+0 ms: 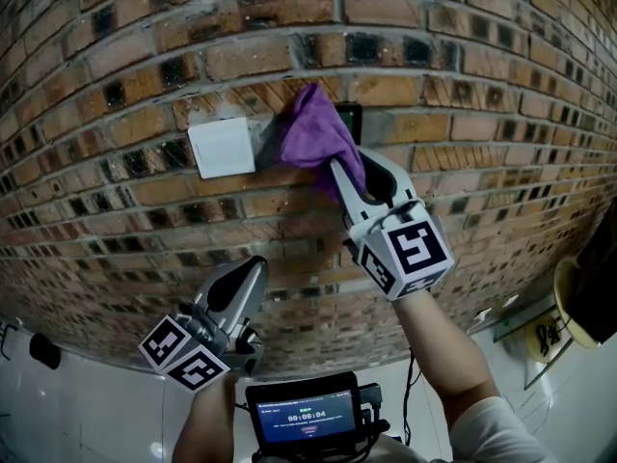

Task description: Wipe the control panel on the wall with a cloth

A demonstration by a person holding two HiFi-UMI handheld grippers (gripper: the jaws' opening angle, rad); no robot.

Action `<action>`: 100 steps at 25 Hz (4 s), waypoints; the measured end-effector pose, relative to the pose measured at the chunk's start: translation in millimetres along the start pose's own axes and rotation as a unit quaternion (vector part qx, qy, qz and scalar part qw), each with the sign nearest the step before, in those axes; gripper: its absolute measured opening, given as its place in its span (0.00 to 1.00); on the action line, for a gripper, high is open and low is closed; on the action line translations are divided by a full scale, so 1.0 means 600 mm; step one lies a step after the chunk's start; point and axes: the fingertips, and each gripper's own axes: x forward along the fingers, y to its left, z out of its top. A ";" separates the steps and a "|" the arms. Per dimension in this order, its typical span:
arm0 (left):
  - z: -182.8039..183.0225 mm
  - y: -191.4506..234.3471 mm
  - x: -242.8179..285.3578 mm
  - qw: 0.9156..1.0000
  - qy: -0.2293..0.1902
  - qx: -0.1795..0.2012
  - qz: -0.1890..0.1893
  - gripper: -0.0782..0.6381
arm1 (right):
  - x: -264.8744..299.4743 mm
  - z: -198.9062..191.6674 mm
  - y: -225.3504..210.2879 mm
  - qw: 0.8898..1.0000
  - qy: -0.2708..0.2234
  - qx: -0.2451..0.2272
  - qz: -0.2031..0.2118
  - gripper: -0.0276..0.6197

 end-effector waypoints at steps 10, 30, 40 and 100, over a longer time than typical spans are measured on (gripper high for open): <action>-0.017 -0.018 0.027 1.000 0.004 -0.009 -0.021 0.09 | -0.044 -0.001 -0.068 0.999 0.004 -0.007 -0.047 0.20; -0.035 -0.044 0.050 0.998 0.014 -0.015 -0.052 0.09 | -0.122 0.027 -0.139 0.993 -0.002 -0.017 -0.117 0.20; -0.019 -0.032 0.012 0.999 0.010 -0.008 -0.031 0.09 | -0.063 0.059 -0.031 0.998 -0.027 -0.018 -0.047 0.20; -0.052 -0.067 0.045 0.998 0.025 -0.021 -0.054 0.09 | -0.060 0.013 -0.098 0.996 0.016 -0.030 -0.081 0.20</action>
